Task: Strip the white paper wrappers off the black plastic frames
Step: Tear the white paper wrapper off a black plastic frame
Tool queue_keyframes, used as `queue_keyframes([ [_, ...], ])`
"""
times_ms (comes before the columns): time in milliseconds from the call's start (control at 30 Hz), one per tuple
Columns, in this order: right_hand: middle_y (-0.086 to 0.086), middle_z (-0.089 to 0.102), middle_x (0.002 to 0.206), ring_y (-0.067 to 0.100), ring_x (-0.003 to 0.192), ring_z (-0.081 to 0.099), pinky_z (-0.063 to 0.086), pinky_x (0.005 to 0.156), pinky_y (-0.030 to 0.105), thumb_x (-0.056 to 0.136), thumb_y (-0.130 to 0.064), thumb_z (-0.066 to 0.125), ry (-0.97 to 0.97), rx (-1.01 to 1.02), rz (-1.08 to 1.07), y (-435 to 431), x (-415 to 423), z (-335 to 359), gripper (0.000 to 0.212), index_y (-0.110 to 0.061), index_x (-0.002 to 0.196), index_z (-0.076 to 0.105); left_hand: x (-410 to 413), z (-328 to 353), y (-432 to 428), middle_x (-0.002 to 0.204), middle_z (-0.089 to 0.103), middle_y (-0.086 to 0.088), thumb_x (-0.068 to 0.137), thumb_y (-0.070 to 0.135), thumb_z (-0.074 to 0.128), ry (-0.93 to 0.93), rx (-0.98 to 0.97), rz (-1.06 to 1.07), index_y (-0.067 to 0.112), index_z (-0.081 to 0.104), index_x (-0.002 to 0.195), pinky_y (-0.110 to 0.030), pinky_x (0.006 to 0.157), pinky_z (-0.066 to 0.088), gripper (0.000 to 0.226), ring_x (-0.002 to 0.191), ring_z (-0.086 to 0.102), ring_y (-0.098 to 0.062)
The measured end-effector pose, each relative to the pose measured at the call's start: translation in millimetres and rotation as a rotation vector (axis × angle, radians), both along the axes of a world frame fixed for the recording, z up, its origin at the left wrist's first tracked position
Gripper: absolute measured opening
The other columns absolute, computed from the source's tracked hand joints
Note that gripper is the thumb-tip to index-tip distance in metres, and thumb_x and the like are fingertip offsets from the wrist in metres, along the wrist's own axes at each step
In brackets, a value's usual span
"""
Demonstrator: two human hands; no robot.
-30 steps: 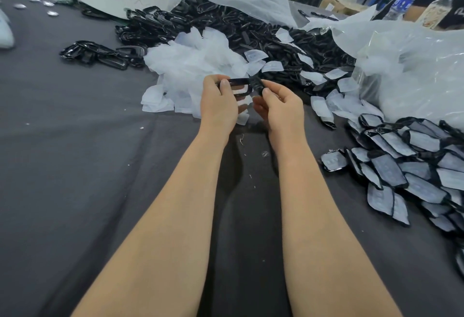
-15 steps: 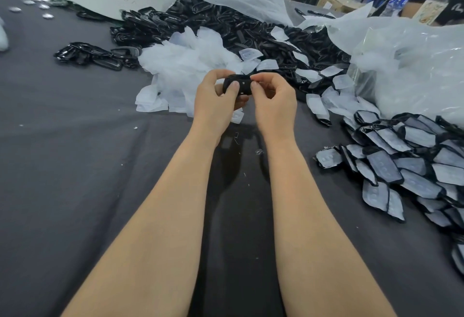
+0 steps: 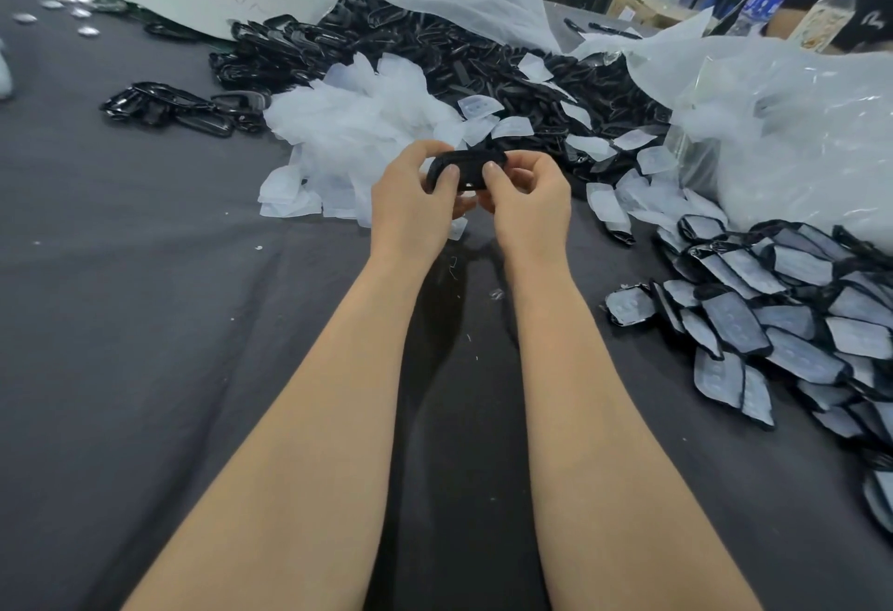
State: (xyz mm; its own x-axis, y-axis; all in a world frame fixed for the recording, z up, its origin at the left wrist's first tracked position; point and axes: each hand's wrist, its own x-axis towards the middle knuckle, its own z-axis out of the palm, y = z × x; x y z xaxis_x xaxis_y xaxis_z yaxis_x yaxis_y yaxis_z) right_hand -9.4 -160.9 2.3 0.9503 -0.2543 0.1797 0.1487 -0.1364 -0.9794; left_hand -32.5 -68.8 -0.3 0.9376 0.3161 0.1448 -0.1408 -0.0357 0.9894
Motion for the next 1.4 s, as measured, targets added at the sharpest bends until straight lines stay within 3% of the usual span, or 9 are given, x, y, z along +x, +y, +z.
queue_keyframes([
  [267, -0.001, 0.063, 0.075, 0.005, 0.055, 0.061, 0.055, 0.064, 0.023, 0.097, -0.014, 0.051, 0.069, 0.183, 0.009, -4, -2, 3, 0.015, -0.011, 0.089, 0.063, 2, 0, 2, 0.073, 0.063, -0.002, 0.096, 0.004, 0.048, 0.013, -0.039, 0.042, 0.02, 0.054, 0.104, -0.02, 0.062, 0.056, 0.019, 0.054, 0.062, -0.003],
  [367, 0.0, 0.065, 0.088, 0.012, 0.071, 0.063, 0.053, 0.077, 0.028, 0.094, -0.006, 0.044, 0.115, -0.101, -0.083, -10, -3, 3, 0.021, -0.012, 0.1, 0.063, 2, 0, 3, 0.071, 0.061, -0.001, 0.096, 0.004, 0.048, 0.008, -0.062, 0.059, 0.02, 0.054, 0.105, -0.02, 0.063, 0.056, 0.019, 0.058, 0.062, -0.006],
  [467, 0.003, 0.067, 0.105, 0.017, 0.097, 0.06, 0.039, 0.079, 0.016, 0.088, -0.012, 0.054, 0.122, -0.557, -0.024, -10, -8, 4, 0.022, -0.012, 0.107, 0.065, 2, 1, 4, 0.071, 0.061, 0.0, 0.096, 0.005, 0.048, 0.003, -0.056, 0.078, 0.019, 0.055, 0.107, -0.02, 0.064, 0.056, 0.019, 0.056, 0.062, -0.004],
  [600, 0.005, 0.061, 0.116, 0.026, 0.109, 0.056, 0.046, 0.095, 0.04, 0.081, -0.043, 0.066, 0.262, -0.935, 0.239, 7, -12, 6, 0.037, -0.022, 0.111, 0.061, 1, 3, 6, 0.072, 0.063, 0.0, 0.096, 0.006, 0.049, -0.036, -0.106, 0.166, 0.021, 0.056, 0.104, -0.022, 0.065, 0.056, 0.018, 0.056, 0.062, -0.001],
  [667, 0.005, 0.06, 0.119, 0.027, 0.112, 0.054, 0.045, 0.096, 0.042, 0.084, -0.045, 0.065, 0.253, -1.009, 0.232, 12, -12, 4, 0.035, -0.024, 0.111, 0.061, 1, 6, 9, 0.071, 0.062, -0.001, 0.096, 0.005, 0.048, -0.055, -0.223, 0.223, 0.019, 0.055, 0.105, -0.022, 0.064, 0.056, 0.018, 0.055, 0.062, -0.003],
  [900, 0.002, 0.067, 0.105, 0.017, 0.099, 0.057, 0.035, 0.078, 0.016, 0.092, -0.012, 0.055, 0.081, -0.639, 0.095, -2, -9, -1, 0.019, -0.01, 0.109, 0.062, 1, 9, 13, 0.069, 0.059, -0.003, 0.097, 0.002, 0.045, -0.07, -0.46, 0.298, 0.013, 0.051, 0.107, -0.02, 0.059, 0.053, 0.016, 0.053, 0.059, -0.006],
  [967, -0.006, 0.066, 0.085, 0.009, 0.082, 0.059, 0.044, 0.079, 0.02, 0.09, -0.007, 0.058, 0.089, -0.398, 0.087, -6, -7, 0, 0.013, -0.012, 0.102, 0.058, 2, 9, 12, 0.071, 0.06, -0.003, 0.097, 0.003, 0.045, -0.061, -0.451, 0.284, 0.014, 0.051, 0.108, -0.02, 0.061, 0.055, 0.016, 0.055, 0.06, -0.008],
  [1067, -0.002, 0.065, 0.077, -0.001, 0.056, 0.059, 0.05, 0.059, 0.015, 0.09, -0.001, 0.057, 0.15, -0.048, 0.155, -8, -5, 2, 0.011, -0.012, 0.092, 0.057, 3, 6, 10, 0.072, 0.06, -0.002, 0.098, 0.005, 0.046, -0.044, -0.39, 0.256, 0.015, 0.052, 0.108, -0.021, 0.065, 0.056, 0.016, 0.055, 0.061, -0.006],
  [1400, 0.003, 0.061, 0.074, 0.007, 0.062, 0.059, 0.052, 0.061, 0.017, 0.09, -0.002, 0.058, 0.194, 0.226, 0.183, -9, -6, 8, 0.013, -0.011, 0.082, 0.057, 4, -2, 6, 0.073, 0.061, -0.001, 0.097, 0.005, 0.045, -0.003, -0.207, 0.195, 0.02, 0.052, 0.105, -0.019, 0.063, 0.056, 0.017, 0.055, 0.062, -0.002],
])
